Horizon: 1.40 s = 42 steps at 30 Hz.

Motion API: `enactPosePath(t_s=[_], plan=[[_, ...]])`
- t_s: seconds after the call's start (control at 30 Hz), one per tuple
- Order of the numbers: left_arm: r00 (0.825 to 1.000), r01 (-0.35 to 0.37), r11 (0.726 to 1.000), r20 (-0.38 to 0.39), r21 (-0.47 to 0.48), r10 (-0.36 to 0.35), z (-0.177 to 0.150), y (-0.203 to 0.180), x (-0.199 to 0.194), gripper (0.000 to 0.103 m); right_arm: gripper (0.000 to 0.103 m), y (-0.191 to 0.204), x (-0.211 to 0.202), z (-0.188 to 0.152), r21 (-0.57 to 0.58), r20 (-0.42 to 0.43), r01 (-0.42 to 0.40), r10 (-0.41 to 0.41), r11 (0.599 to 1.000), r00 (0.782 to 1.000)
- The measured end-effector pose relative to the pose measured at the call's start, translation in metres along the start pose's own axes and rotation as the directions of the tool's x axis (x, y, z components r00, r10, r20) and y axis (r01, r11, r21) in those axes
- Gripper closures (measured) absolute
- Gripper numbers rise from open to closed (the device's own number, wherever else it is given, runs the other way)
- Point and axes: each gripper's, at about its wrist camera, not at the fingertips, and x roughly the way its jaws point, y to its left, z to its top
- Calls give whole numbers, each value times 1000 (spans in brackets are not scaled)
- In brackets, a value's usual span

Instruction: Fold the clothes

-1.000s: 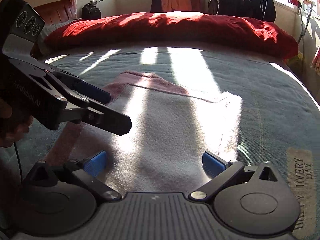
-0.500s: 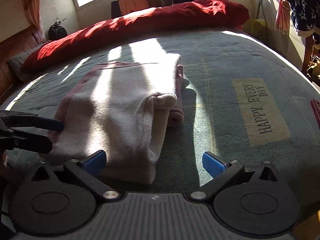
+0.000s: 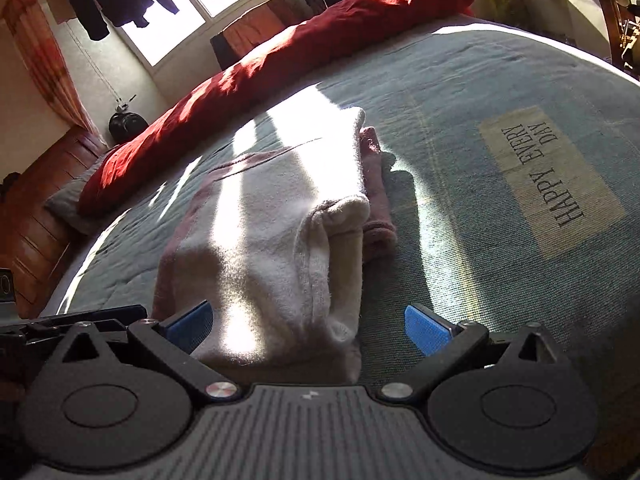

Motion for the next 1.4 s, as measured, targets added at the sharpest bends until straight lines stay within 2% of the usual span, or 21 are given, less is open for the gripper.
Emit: enactPosePath(t_s=[0.1, 0.23, 0.37, 0.47, 0.6, 0.77, 0.97, 1.17, 1.3, 1.4], plan=[[1000, 20, 996, 14, -82, -19, 12, 16, -2, 1, 0, -7, 3, 4, 42, -18, -35, 36, 999, 999], [999, 46, 982, 33, -184, -41, 36, 39, -1, 1, 0, -19, 7, 29, 75, -22, -84, 86, 994, 996], [998, 64, 974, 4, -218, -65, 58, 58, 10, 1, 0, -36, 19, 63, 140, -19, -124, 128, 982, 992], [998, 49, 969, -25, -243, -57, 67, 71, 23, 1, 0, -49, 35, 82, 188, -45, -129, 140, 974, 989], [995, 77, 943, -42, -324, -95, 71, 95, 44, 1, 0, -64, 60, 93, 250, -96, -140, 168, 958, 981], [984, 129, 897, -58, -422, -169, 71, 118, 74, 1, 0, -75, 81, 100, 308, -123, -168, 215, 936, 969], [968, 201, 852, -32, -484, -247, 78, 132, 102, 1, 0, -72, 105, 118, 324, -175, -206, 272, 924, 946], [958, 216, 835, -54, -506, -281, 92, 137, 124, 1, 0, -65, 135, 135, 339, -202, -228, 307, 913, 930], [942, 228, 830, -101, -509, -320, 89, 135, 122, 1, 0, -62, 138, 136, 332, -228, -229, 313, 915, 922], [922, 247, 822, -137, -513, -363, 82, 134, 117, 1, 0, -64, 130, 128, 349, -259, -247, 346, 904, 902]])
